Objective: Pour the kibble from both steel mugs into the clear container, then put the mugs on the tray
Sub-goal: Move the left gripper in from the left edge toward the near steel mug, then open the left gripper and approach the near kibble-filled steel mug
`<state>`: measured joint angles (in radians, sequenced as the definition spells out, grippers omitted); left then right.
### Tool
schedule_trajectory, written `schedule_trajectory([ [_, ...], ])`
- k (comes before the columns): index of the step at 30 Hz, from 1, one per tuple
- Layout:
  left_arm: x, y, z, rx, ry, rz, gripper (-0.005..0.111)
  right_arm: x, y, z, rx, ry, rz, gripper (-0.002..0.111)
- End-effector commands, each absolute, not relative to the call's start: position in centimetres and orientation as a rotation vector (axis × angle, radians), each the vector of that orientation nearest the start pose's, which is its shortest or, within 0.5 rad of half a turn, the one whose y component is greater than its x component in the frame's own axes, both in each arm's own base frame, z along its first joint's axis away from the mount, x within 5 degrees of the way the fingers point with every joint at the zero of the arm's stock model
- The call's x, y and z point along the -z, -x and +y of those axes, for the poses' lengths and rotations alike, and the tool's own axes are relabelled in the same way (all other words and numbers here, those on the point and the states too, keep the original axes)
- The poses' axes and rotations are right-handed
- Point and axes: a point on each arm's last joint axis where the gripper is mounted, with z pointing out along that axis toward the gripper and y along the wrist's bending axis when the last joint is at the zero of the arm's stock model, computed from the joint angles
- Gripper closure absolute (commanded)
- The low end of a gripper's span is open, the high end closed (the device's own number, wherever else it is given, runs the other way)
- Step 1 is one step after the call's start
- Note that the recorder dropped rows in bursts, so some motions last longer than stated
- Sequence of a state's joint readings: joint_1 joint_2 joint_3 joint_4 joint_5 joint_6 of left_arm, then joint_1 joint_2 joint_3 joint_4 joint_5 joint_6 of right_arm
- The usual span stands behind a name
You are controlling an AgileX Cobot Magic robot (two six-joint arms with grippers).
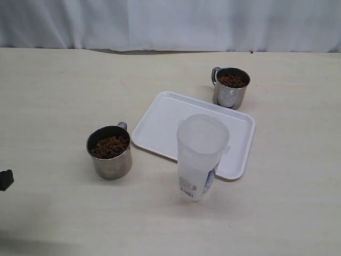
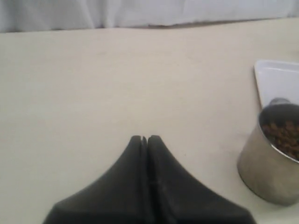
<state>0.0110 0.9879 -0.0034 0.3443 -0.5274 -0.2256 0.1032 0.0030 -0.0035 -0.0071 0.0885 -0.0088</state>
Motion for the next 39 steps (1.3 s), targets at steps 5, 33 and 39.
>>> schedule_trajectory([
  [5, -12.0, -17.0, -2.8, 0.261, -0.361, 2.149, 0.107, -20.6, -5.6, 0.6, -0.073, 0.096, 1.561, 0.103],
  [33, -7.1, -22.3, -0.1, 0.727, -0.929, 1.758, 0.106, -20.6, -5.6, 0.6, -0.073, 0.096, 1.561, 0.103],
  [39, -6.0, -23.1, -1.5, 0.639, -0.963, 1.785, 0.084, -20.6, -5.6, 0.6, -0.073, 0.096, 1.561, 0.103],
])
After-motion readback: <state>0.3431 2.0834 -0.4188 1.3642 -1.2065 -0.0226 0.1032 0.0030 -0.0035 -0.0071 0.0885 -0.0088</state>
